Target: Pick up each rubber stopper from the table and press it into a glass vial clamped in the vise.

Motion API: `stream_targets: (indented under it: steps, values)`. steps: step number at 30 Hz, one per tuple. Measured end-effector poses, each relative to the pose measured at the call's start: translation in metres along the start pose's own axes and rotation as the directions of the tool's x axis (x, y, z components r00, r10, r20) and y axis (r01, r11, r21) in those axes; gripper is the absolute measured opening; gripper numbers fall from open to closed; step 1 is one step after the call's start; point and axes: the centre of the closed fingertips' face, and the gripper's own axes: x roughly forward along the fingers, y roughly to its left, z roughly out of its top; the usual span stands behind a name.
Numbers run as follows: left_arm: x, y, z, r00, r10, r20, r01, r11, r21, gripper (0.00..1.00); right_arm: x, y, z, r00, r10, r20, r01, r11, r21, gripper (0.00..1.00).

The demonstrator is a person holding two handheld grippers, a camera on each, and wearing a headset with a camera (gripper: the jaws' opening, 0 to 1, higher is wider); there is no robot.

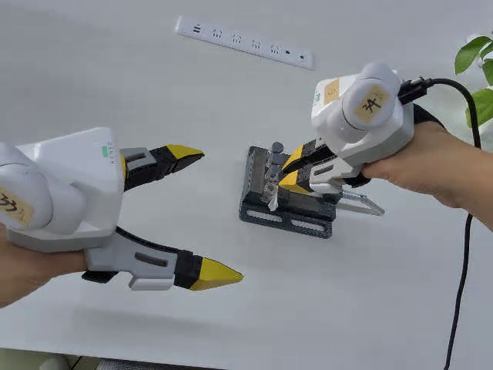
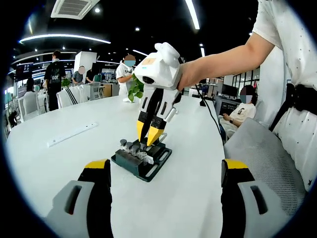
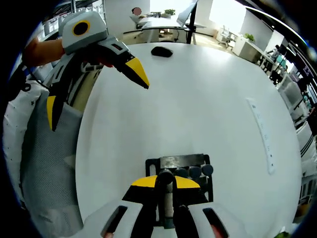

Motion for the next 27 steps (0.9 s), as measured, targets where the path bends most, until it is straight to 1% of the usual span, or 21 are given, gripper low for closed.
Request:
stream_targets:
  steps: [7,10,15,20,23,27]
  values:
    - [-0.001,0.000,0.002,0.9997,0.003,0.026,-0.003,1.000,-0.012,0.92,0.007,-0.002,-0.005,0.9995,0.009,-0.029,-0.009,1.000,0.003,0.06]
    - [-0.001,0.000,0.001,0.9996,0.005,0.029,-0.004,1.000,-0.017,0.93,0.009,-0.001,-0.008,0.9989,0.012,-0.045,-0.012,1.000,-0.004,0.06]
    - [-0.002,0.002,0.000,0.9994,0.008,0.033,-0.007,1.000,-0.022,0.93,0.010,-0.002,-0.007,0.9987,0.014,-0.049,-0.015,1.000,-0.006,0.06]
    - [-0.003,0.000,0.000,0.9992,0.005,0.039,-0.004,1.000,-0.029,0.92,0.012,0.000,-0.007,0.9977,0.019,-0.065,-0.020,1.000,-0.021,0.06]
    - [-0.003,-0.001,0.001,0.9989,0.005,0.046,-0.003,0.999,-0.036,0.92,0.012,-0.001,-0.007,0.9964,0.013,-0.084,-0.017,0.999,-0.047,0.06]
    - [-0.003,-0.001,0.002,0.9987,0.006,0.051,-0.004,0.999,-0.038,0.91,0.012,0.001,-0.007,0.9949,0.011,-0.100,-0.018,0.997,-0.069,0.06]
